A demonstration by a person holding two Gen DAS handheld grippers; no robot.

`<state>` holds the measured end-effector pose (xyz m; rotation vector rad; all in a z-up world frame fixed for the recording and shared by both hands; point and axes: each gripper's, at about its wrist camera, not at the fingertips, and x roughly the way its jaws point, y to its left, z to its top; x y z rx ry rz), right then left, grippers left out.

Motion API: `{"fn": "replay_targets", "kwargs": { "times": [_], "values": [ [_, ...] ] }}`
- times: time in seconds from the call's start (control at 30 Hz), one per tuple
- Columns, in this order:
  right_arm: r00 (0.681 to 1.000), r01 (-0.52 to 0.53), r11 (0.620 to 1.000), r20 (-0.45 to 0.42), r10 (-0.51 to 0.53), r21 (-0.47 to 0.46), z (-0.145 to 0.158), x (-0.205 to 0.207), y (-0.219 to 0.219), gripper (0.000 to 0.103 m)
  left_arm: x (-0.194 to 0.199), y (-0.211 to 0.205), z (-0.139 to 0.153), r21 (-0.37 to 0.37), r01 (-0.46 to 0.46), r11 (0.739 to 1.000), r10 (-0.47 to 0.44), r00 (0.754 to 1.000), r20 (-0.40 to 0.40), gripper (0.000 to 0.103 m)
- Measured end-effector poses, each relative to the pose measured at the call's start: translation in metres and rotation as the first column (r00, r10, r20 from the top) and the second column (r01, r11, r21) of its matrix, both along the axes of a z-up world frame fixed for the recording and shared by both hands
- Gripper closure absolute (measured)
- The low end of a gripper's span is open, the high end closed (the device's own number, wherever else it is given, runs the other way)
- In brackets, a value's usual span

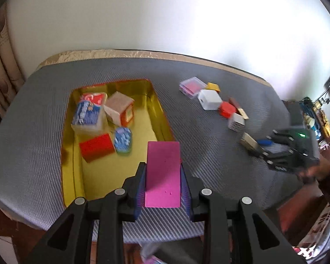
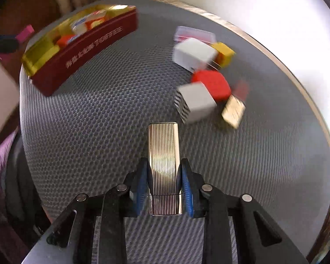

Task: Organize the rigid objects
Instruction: 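Carry the pink block toward the tin with the left gripper while the right gripper grasps the gold lighter, then drop the pink block into the tin while the right gripper carries the gold lighter over it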

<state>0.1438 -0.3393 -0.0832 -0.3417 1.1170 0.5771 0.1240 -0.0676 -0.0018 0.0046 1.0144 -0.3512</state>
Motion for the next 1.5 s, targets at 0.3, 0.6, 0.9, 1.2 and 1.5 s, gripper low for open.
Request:
{"fn": "replay_targets", "kwargs": {
  "times": [0.3, 0.6, 0.9, 1.2, 1.5],
  "values": [
    [0.977, 0.213, 0.958, -0.074, -0.202, 0.193, 0.001, -0.016, -0.041, 0.076, 0.069, -0.014, -0.034, 0.077, 0.015, 0.997, -0.013, 1.000, -0.026, 0.073],
    [0.966, 0.257, 0.938, -0.082, -0.244, 0.233, 0.003, -0.026, -0.059, 0.076, 0.104, -0.031, -0.054, 0.170, 0.008, 0.985, -0.008, 1.000, -0.006, 0.073],
    [0.957, 0.290, 0.922, -0.105, -0.271, 0.258, 0.000, -0.020, -0.061, 0.076, 0.104, -0.041, -0.058, 0.312, -0.026, 0.950, 0.010, 0.998, 0.056, 0.063],
    [0.947, 0.320, 0.866, -0.151, -0.283, 0.383, 0.029, -0.002, -0.059, 0.076, 0.021, 0.005, -0.017, 0.192, -0.171, 0.966, 0.138, 0.975, 0.176, 0.059],
    [0.980, 0.194, 0.848, -0.130, -0.149, 0.493, 0.088, 0.036, 0.034, 0.076, -0.035, 0.035, -0.014, 0.145, -0.270, 0.952, 0.232, 0.944, 0.234, 0.052]
  ]
}}
